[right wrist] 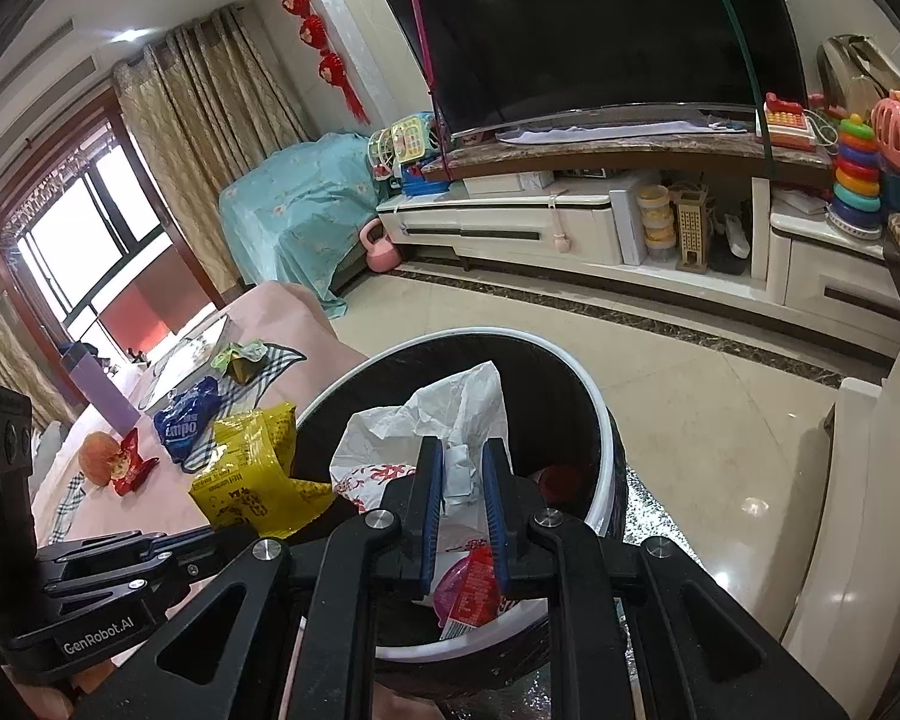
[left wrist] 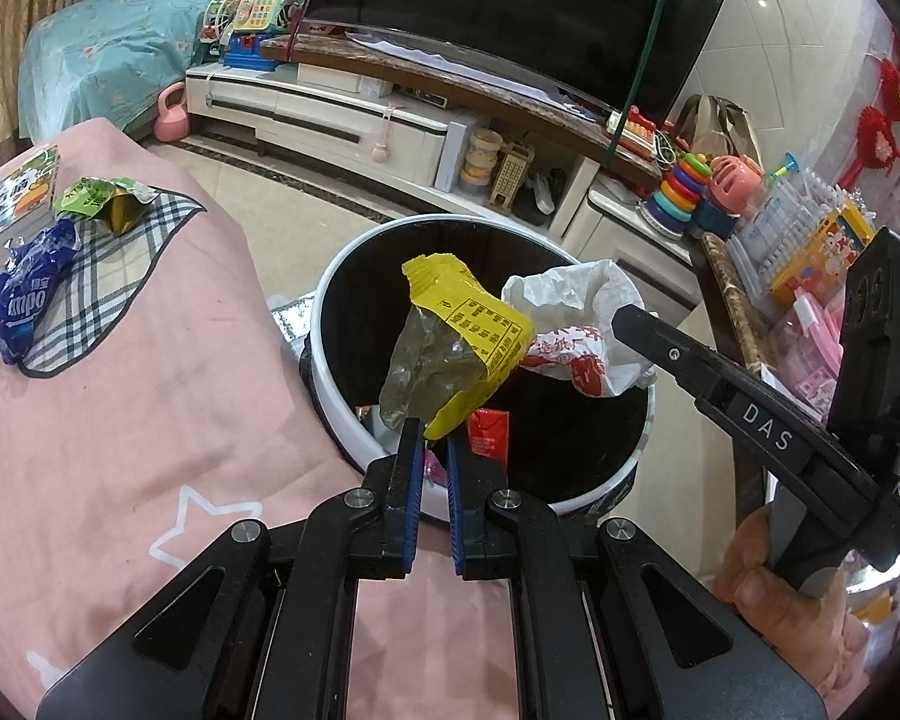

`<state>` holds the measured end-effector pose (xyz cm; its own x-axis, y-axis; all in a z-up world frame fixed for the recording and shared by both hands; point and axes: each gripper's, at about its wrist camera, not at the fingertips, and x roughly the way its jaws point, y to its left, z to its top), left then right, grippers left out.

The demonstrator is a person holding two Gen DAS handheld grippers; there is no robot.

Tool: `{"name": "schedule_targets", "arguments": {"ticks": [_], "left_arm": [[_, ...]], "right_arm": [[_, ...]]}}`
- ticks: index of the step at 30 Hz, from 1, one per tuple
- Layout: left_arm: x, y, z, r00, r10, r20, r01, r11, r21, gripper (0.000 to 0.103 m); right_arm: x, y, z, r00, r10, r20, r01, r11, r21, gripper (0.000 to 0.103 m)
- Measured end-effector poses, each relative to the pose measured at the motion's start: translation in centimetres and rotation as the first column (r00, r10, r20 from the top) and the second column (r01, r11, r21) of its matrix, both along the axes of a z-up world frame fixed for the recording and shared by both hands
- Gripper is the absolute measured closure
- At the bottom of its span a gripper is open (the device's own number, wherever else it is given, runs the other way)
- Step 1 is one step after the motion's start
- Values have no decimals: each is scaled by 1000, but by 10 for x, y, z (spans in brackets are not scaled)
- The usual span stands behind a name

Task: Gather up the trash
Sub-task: 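Carry the yellow bag and white bag over the bin and release both, then withdraw both open tools from the bin back toward the bed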

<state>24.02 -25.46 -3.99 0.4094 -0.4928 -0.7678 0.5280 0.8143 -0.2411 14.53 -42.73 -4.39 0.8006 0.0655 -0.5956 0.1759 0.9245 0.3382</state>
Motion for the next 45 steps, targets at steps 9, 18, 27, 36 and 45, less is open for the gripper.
{"name": "schedule_targets", "arguments": {"ticks": [9,18,27,36,45], "left_arm": [[1,2,-2,1000,10,-4,-10,1000,0,92],[0,19,1,998,55,-6,-56,998,-24,63],[-5,48,1,992,124,-3,-124,991,-38,43],[-13,85,-3,980,201,-10,-201,978,-50,31],[-26,146,-15,954,299,-35,-301,952,-62,30]], "right_arm": [[1,-2,-1,1000,1,-5,-1,1000,-5,85],[-4,-5,2,1000,-7,14,7,1000,27,46],[-9,6,11,999,4,45,-6,999,44,15],[-12,29,15,998,36,47,-38,998,46,8],[-14,71,15,994,105,34,-106,994,32,5]]}}
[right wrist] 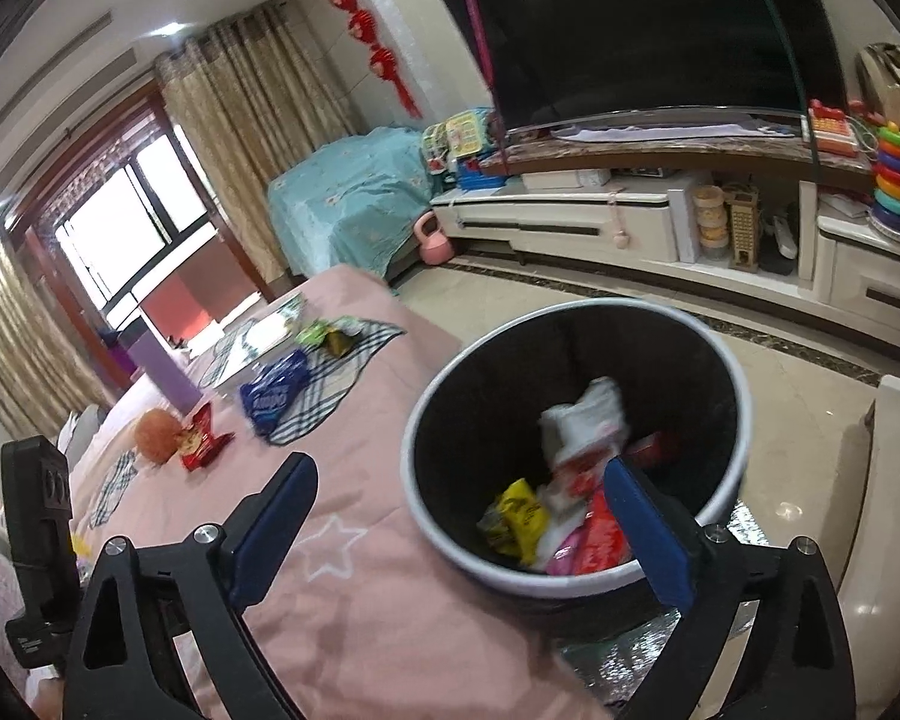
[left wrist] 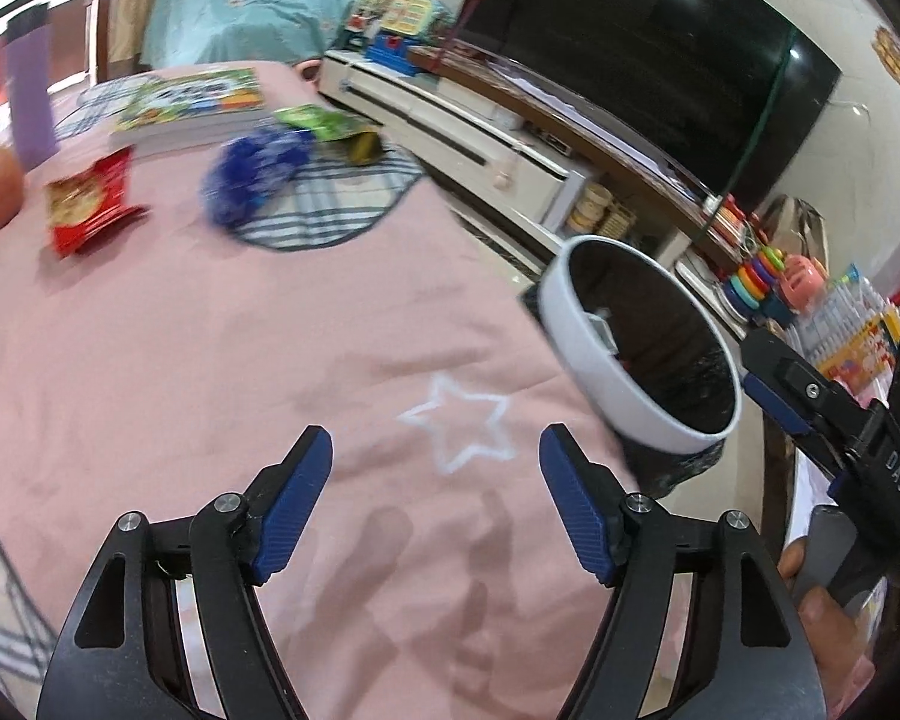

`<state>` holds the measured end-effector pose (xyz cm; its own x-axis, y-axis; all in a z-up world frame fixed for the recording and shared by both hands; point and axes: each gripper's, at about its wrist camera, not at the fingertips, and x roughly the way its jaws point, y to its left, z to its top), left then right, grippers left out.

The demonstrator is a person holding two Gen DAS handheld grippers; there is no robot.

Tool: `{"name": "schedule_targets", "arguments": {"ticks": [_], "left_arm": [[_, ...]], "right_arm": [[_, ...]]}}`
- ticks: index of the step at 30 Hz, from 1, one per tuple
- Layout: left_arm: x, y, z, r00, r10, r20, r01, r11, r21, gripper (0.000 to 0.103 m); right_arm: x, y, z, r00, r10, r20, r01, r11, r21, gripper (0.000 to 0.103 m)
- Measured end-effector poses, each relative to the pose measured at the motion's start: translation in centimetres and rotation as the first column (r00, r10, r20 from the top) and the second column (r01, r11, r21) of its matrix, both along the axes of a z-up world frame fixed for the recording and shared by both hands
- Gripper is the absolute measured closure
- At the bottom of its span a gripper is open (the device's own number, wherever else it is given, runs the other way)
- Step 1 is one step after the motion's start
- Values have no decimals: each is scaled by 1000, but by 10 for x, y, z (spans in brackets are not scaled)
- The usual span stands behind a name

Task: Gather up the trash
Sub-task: 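Withdraw both open tools from the bin back toward the bed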

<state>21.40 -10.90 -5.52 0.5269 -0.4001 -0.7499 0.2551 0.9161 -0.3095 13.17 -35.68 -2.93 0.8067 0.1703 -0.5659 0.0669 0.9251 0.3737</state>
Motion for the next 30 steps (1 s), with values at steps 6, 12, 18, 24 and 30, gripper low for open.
{"name": "schedule_targets", "arguments": {"ticks": [6,12,18,24,30], "left_arm": [[-8,50,-7,996,93,-9,-93,996,-3,30],[-13,96,-14,983,183,-11,-183,983,-6,30],[-15,129,-22,970,243,-18,-243,970,-4,30],[-7,151,-29,960,277,-29,-277,961,4,30],[3,165,-31,952,305,-33,-305,952,4,30]], "right_arm": [[3,39,-1,997,77,0,-77,997,-6,3],[11,83,-10,987,155,-30,-156,987,-37,3],[18,117,-18,976,213,-44,-215,975,-57,3],[30,135,-26,972,234,-22,-235,970,-63,3],[44,155,-35,964,264,-35,-266,962,-66,3]]}}
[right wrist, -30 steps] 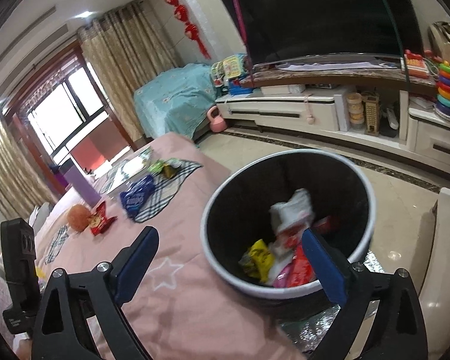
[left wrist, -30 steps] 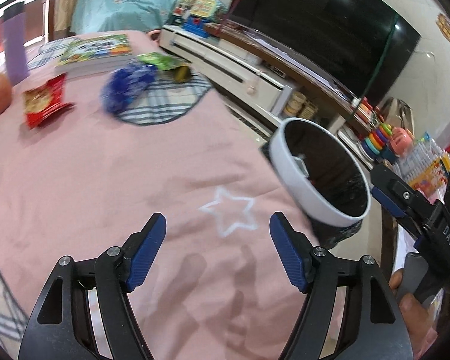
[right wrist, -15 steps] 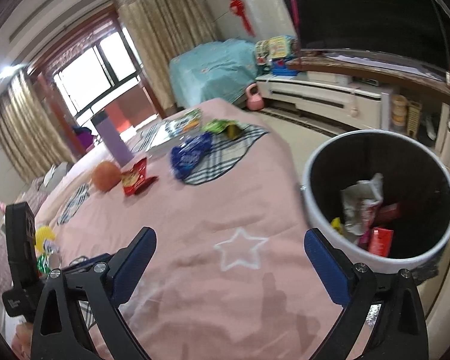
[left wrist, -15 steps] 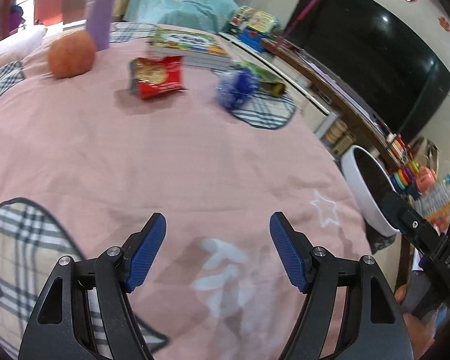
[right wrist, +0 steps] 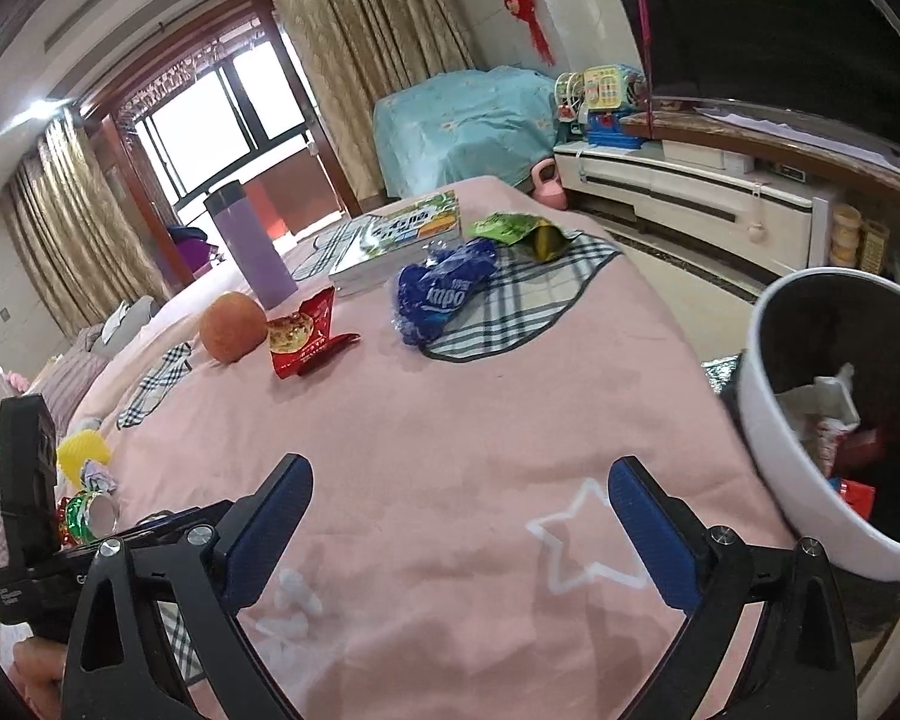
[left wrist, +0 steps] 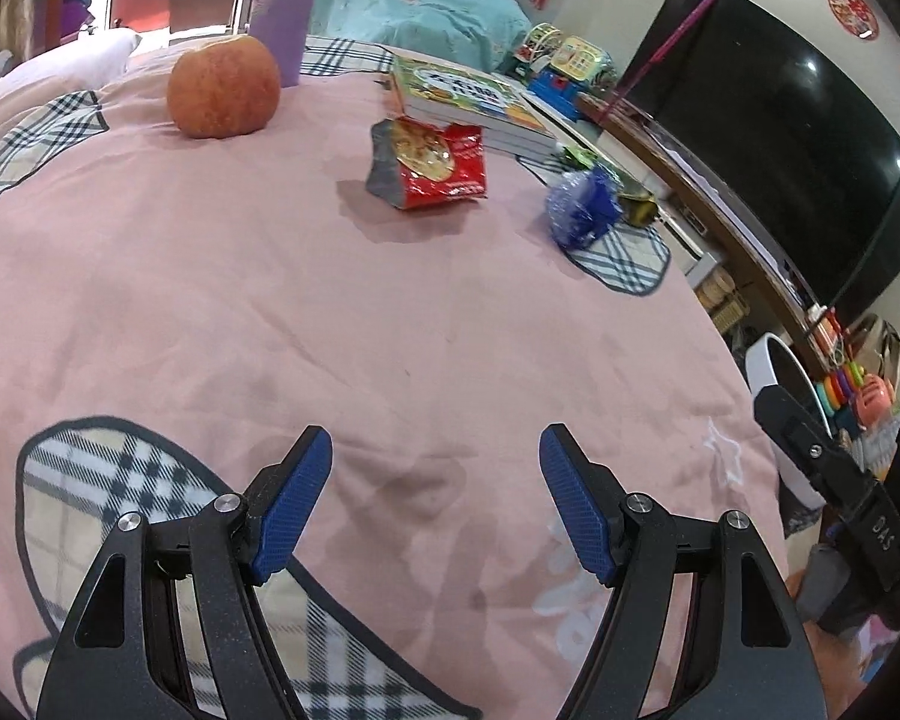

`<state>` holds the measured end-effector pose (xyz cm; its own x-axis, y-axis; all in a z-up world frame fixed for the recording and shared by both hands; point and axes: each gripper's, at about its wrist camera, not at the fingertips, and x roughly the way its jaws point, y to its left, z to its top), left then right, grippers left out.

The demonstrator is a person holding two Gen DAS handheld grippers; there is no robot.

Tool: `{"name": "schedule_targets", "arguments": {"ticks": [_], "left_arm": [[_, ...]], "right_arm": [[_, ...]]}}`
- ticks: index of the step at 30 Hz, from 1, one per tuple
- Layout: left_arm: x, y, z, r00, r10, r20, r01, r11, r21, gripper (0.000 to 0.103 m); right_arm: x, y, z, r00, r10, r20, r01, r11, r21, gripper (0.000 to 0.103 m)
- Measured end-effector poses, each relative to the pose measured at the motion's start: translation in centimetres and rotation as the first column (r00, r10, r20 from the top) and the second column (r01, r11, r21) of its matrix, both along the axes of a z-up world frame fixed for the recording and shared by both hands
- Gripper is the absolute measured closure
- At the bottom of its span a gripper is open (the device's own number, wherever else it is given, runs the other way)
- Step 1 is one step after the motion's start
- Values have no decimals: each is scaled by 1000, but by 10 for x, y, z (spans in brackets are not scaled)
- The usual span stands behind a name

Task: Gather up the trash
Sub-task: 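Withdraw both open tools from the bin back toward the bed, then grasp the red chip bag with the left tool while the right tool grasps the blue plastic bag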

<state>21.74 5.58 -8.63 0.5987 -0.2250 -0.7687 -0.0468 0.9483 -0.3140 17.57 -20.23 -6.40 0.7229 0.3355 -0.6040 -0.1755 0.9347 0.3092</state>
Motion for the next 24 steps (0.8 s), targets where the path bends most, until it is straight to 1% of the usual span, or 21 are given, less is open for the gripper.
{"name": "schedule_targets", "arguments": {"ticks": [5,7,12,16,24], "left_arm": [[10,9,-1,1000,19,-3,-19,1000,2,30],[18,12,-1,1000,26,-2,-26,1000,3,30],[37,18,1,999,42,-1,-42,999,15,30],[58,21,2,998,56,3,-56,998,33,30],[100,23,5,998,56,2,-56,998,13,30]], "right_arm": [[18,12,-4,1000,-12,-19,12,1000,-25,3],[29,19,-8,999,-11,-53,8,999,-43,3],[51,27,-13,997,11,-77,-12,1000,-9,3],[71,28,-18,995,1,-103,0,1000,16,3],[107,30,-14,991,2,-130,5,999,53,3]]}}
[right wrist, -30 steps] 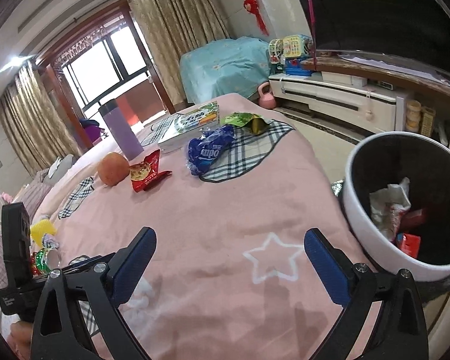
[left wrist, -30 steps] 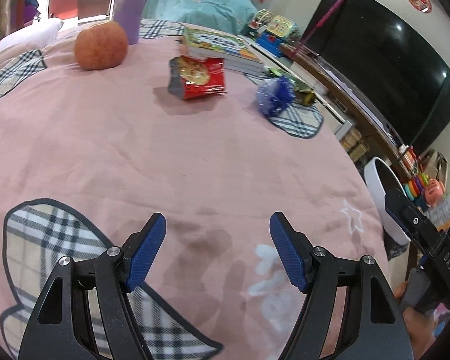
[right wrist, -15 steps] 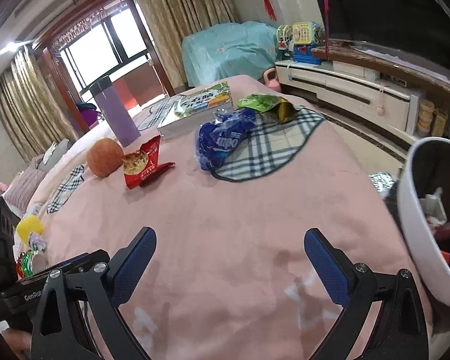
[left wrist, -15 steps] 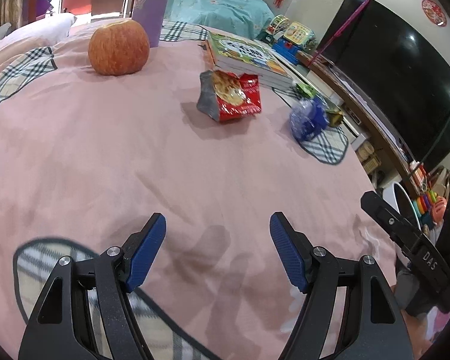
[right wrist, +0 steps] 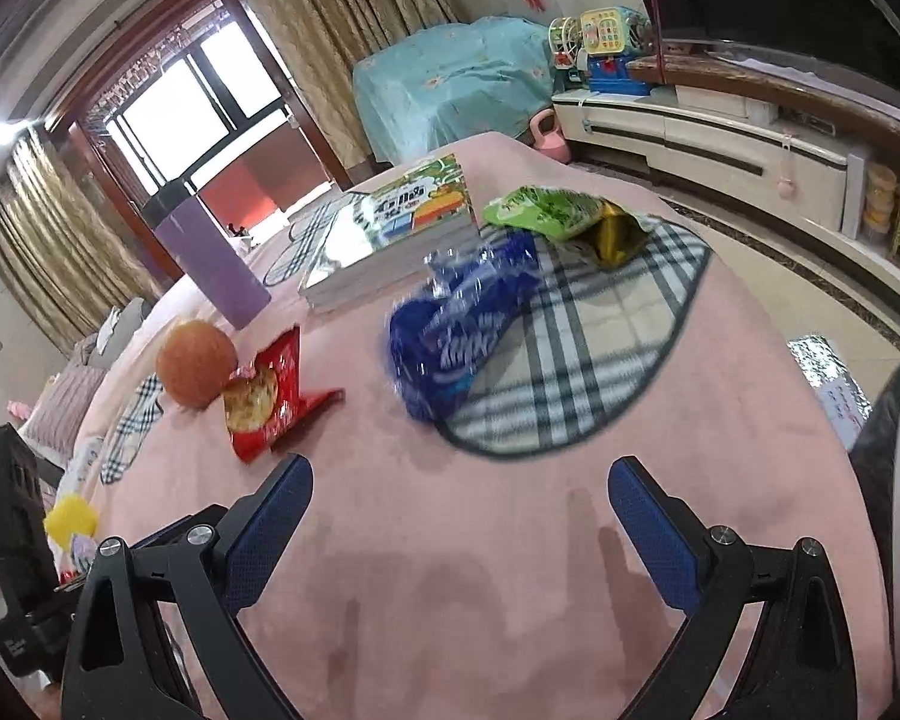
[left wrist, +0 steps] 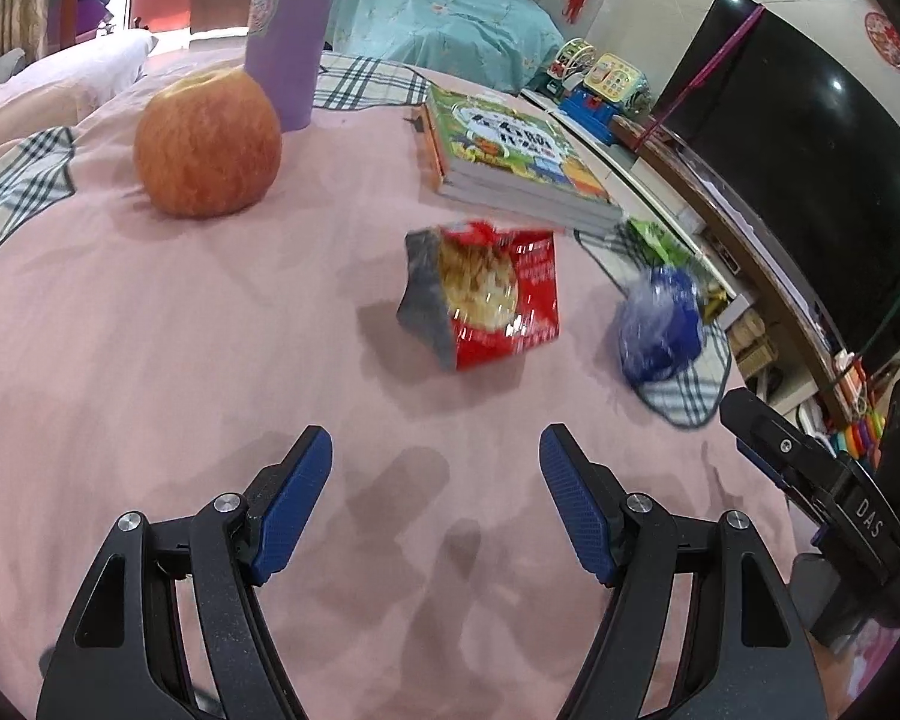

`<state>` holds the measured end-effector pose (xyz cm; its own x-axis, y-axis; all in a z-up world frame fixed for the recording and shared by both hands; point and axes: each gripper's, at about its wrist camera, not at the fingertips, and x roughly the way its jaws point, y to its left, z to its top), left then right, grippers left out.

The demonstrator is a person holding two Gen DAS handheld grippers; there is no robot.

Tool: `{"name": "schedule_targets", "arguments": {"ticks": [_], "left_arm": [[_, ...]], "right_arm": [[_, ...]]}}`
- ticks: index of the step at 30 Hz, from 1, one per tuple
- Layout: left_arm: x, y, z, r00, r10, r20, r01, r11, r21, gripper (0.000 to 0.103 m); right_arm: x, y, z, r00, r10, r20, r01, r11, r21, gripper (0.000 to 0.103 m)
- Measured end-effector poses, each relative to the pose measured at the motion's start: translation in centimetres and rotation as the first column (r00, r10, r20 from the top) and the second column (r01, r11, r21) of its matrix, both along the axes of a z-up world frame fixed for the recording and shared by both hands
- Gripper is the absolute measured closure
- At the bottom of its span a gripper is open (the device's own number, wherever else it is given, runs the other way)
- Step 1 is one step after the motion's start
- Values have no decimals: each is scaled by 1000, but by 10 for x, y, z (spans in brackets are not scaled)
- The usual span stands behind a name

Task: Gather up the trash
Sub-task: 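Grasp the red chip bag with the left tool while the right tool grasps the blue plastic bag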

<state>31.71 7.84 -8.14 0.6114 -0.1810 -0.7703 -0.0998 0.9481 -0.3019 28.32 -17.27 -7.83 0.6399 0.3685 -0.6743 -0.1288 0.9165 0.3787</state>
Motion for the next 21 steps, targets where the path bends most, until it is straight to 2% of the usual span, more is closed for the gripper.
{"name": "schedule_targets", "arguments": {"ticks": [10,12,14,15,16,17,19,20,21], "left_arm": [[38,-6,-1,1000,15,22,-15,1000,8,32],[42,-6,-3,1000,9,20,-9,1000,-5,42],[47,-8,-7,1000,-9,9,9,1000,-15,60],[46,-9,-8,1000,-18,6,18,1000,-15,65],[47,-12,-9,999,-31,4,32,999,-13,76],[48,-14,-10,999,-45,4,45,999,-9,86],[45,-18,-10,998,-63,7,63,998,-4,95],[44,-19,-9,998,-70,11,70,998,1,96],[42,-21,-7,997,-78,16,77,997,7,97]], "right_arm": [[39,7,-2,1000,-17,18,17,1000,-16,4],[46,7,-4,999,-31,19,31,999,-29,4],[50,7,-6,999,-40,14,41,999,-30,4],[52,6,-7,999,-43,10,43,999,-25,4],[54,5,-8,999,-43,6,43,999,-19,4],[56,4,-9,999,-41,2,41,999,-12,7],[57,3,-13,999,-37,-3,37,999,-15,18],[58,3,-13,999,-33,-6,32,999,-14,27],[59,3,-14,1000,-29,-11,29,999,-16,32]]}}
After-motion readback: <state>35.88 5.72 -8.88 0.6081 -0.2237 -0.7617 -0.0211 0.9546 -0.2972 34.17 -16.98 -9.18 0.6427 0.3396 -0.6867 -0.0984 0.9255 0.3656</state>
